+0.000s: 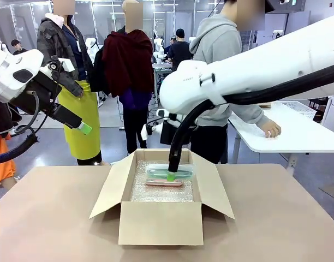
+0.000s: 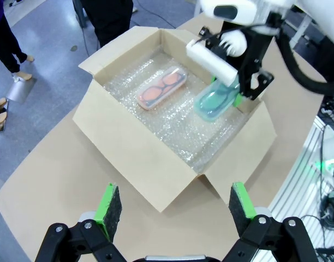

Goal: Pack the glasses set securely to prepare it for shipping.
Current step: Put the Glasses case from the right side of the table into the Package Box.

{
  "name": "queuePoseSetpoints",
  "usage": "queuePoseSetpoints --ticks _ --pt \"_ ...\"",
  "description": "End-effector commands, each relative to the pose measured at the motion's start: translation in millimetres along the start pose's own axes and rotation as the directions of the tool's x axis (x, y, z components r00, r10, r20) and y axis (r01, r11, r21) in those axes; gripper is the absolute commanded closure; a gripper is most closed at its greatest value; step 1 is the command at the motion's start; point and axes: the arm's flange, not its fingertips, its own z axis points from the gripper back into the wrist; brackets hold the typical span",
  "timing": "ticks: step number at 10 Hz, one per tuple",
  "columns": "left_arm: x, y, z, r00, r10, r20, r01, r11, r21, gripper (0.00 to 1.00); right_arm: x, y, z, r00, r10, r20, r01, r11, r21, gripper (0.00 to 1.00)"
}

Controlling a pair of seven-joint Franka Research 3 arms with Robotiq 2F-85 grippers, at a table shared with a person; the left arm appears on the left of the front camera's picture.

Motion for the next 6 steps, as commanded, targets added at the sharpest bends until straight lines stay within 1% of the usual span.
queuePoseSetpoints --ticks 1,2,4,6 --pt "-1 1 1 1.0 -0.004 0.019 0.004 1.0 -0.01 0.0 15 -8 -27 1.0 -0.015 -0.016 0.014 0.998 -0.059 0.71" --pt "-1 1 1 1.0 -0.004 0.019 0.004 1.0 -0.01 0.0 17 -13 -40 1.0 -0.015 -0.014 0.014 0.996 -0.084 0.71" --pt "-1 1 1 1.0 -0.004 0.019 0.004 1.0 -0.01 0.0 18 -33 -64 0.998 -0.051 -0.028 0.048 0.995 -0.09 0.71" --pt "-1 1 1 1.0 -0.004 0.019 0.004 1.0 -0.01 0.0 17 -45 -89 0.996 -0.064 -0.061 0.059 0.995 -0.082 0.71"
